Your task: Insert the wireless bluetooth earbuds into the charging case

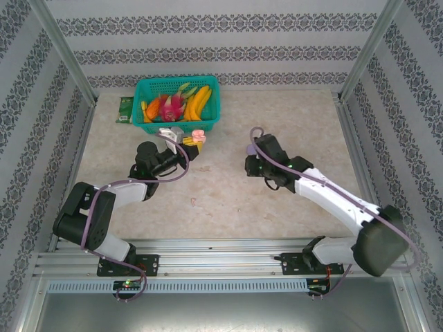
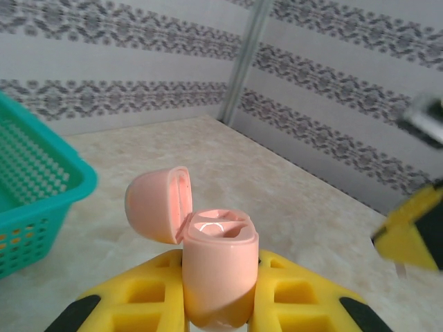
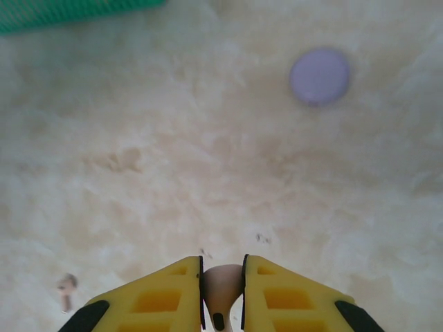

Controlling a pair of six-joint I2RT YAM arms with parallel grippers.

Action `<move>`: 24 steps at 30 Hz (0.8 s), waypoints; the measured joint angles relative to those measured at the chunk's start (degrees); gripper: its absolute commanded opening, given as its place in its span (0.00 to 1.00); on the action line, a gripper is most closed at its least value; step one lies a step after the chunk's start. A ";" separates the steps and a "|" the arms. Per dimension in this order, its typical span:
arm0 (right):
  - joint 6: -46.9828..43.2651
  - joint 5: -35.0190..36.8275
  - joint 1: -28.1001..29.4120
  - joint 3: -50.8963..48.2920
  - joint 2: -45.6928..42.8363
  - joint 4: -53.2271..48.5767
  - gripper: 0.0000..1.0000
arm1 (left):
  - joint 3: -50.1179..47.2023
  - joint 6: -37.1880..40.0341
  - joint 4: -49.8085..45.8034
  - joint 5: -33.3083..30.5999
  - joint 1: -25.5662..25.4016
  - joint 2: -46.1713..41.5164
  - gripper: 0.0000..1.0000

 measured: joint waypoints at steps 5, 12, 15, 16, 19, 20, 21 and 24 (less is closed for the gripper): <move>0.44 -1.64 -3.17 0.52 -5.16 2.86 0.18 | 0.09 1.36 0.39 3.37 -2.29 0.04 0.00; 0.39 -4.00 -4.39 3.87 -6.67 8.00 0.18 | 2.05 7.23 0.31 2.89 -7.74 0.20 0.00; 0.42 -5.29 -4.39 4.59 -7.30 11.17 0.18 | 3.04 11.47 0.33 -0.96 -11.13 0.20 0.00; 0.42 -5.77 -4.39 4.74 -7.52 12.28 0.18 | 3.28 13.03 0.35 -2.62 -12.24 0.20 0.00; 0.59 -6.93 -4.39 4.85 -8.13 15.10 0.18 | 4.26 16.70 0.50 -7.43 -14.51 0.44 0.00; 0.63 -7.30 -4.37 4.87 -8.28 15.93 0.18 | 4.74 17.77 0.83 -8.85 -15.04 0.63 0.00; 0.63 -7.58 -4.39 4.87 -8.39 16.52 0.18 | 5.16 18.62 1.11 -10.03 -15.34 0.81 0.00; 0.66 -8.28 -4.35 4.87 -8.68 18.84 0.18 | 6.69 21.22 2.54 -13.90 -16.13 1.33 0.00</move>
